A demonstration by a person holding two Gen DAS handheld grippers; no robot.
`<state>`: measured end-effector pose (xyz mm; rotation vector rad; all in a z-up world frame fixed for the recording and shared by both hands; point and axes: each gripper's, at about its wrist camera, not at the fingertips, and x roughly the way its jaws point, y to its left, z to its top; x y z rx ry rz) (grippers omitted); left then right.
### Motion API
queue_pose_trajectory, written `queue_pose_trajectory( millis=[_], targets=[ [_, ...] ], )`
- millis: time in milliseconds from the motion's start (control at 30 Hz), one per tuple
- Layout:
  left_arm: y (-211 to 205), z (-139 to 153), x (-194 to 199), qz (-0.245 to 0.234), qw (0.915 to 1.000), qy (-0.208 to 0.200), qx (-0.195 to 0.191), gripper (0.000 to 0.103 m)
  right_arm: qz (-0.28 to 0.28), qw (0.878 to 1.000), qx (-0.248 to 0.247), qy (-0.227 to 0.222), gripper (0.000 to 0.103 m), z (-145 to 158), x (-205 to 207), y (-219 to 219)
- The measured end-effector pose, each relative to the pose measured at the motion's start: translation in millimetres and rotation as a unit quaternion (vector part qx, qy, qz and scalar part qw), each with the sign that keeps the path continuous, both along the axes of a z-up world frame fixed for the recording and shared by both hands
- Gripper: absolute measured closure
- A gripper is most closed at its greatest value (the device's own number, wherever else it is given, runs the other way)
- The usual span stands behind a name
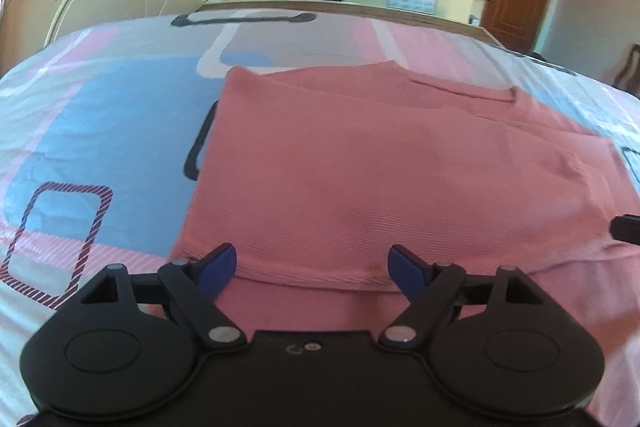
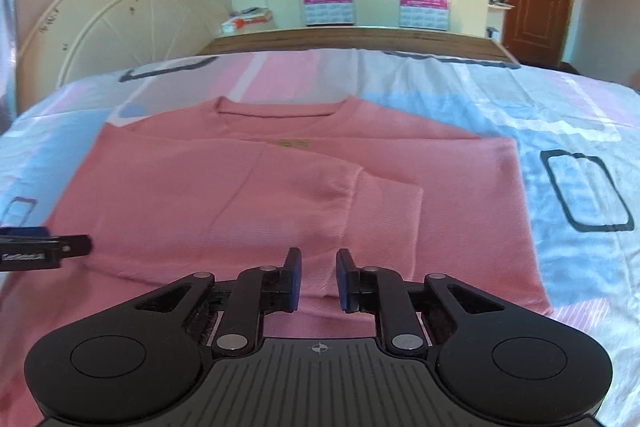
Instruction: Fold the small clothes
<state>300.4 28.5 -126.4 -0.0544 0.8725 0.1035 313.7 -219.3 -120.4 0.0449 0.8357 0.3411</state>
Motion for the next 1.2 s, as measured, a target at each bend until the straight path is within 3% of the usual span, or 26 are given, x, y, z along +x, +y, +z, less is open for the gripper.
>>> queue_pose_trajectory(
  millis=[400,533,567,667,800,1033,1200],
  targets=[
    [-46.4,6.9,-16.6,-0.038,0.9992,0.004,-0.009,0.021,0.017,0.999,0.030,0.015,0.083,0.3,-22.1,5.4],
    [-56.4,-0.6,-20.1,-0.047,0.9987,0.013,-0.011,0.021,0.021,0.999,0.029,0.028,0.064,-4.9,-23.9,3.9],
    [-57.9,-4.0,-21.9,-0.048,0.9986,0.016,-0.013,0.020,0.022,0.999,0.031,0.030,0.064,-7.0,-27.9,2.6],
    [-62.3,-19.2,-28.1,-0.054,0.9979,0.035,-0.005,0.020,0.033,0.999,0.010,0.032,0.064,-14.9,-39.3,4.1],
    [-59.3,-22.9,-39.0,-0.058,0.9980,0.022,0.003,0.017,0.043,0.998,-0.029,0.030,0.064,-27.7,-51.1,0.3],
    [-39.8,-20.4,-49.3,-0.038,0.9989,0.027,0.007,0.017,0.002,0.998,-0.060,0.026,0.064,-27.4,-60.5,-27.1],
    [-42.7,-11.3,-57.1,-0.024,0.9991,0.035,0.001,0.021,0.009,0.999,0.000,0.034,0.064,-14.3,-69.7,-26.7]
  ],
)
